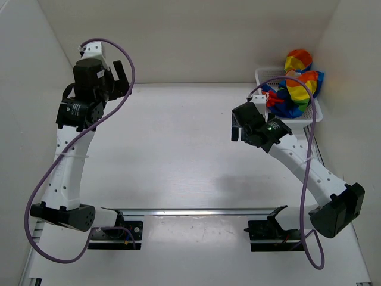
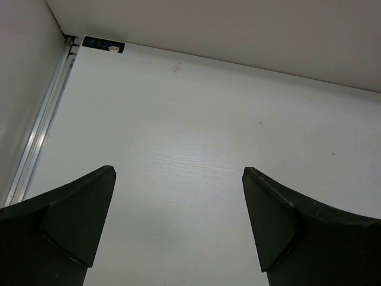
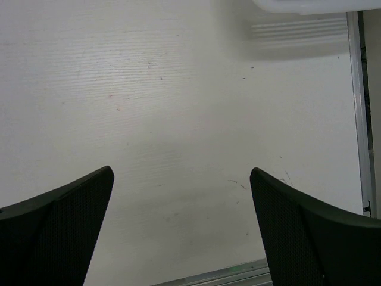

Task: Fold and stack the shorts
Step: Grab the shorts from the pile

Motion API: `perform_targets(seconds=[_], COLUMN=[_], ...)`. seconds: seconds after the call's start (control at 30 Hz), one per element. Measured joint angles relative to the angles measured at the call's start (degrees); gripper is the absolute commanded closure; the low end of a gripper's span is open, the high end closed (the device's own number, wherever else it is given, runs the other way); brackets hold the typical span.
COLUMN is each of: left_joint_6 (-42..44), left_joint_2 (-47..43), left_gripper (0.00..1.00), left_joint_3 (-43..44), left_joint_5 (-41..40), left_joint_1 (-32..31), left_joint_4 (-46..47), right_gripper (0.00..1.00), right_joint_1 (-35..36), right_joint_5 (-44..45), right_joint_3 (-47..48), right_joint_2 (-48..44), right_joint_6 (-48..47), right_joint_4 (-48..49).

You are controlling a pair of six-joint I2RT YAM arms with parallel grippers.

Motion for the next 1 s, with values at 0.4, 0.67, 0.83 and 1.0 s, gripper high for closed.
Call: perform_targets(seconds=[0.4,0.67,0.83,1.0], left_joint_6=[-0.48,-2.97,-3.74,-3.98], left_joint_2=[0.15,1.95,3.58,5.70], left_gripper=[0.01,0.01,0.01,0.01], left_joint_3=[-2.80,-8.68,-8.79,-8.79], left_joint_5=[12.96,16.76,17.16,17.07], left_joint_1=[0.52,0.52,0.52,0.52], left_joint_4=[0.46,0.00,-0.11,-0.07], right_gripper=[0.00,0.00,0.00,0.02], right_joint_1=[-8.26,-28.63,-33.90,-40.09], right_joint_5=[0.79,-6.80,-7.58,-11.21], right_joint_3=[0.79,30.42,47.25,59.52], right_joint_2=[-0.31,24.41,40.50,54.77], right_joint_6=[-0.55,-5.01,-5.57,-4.02], right_joint_4=[1.07,0.98,0.59,1.49])
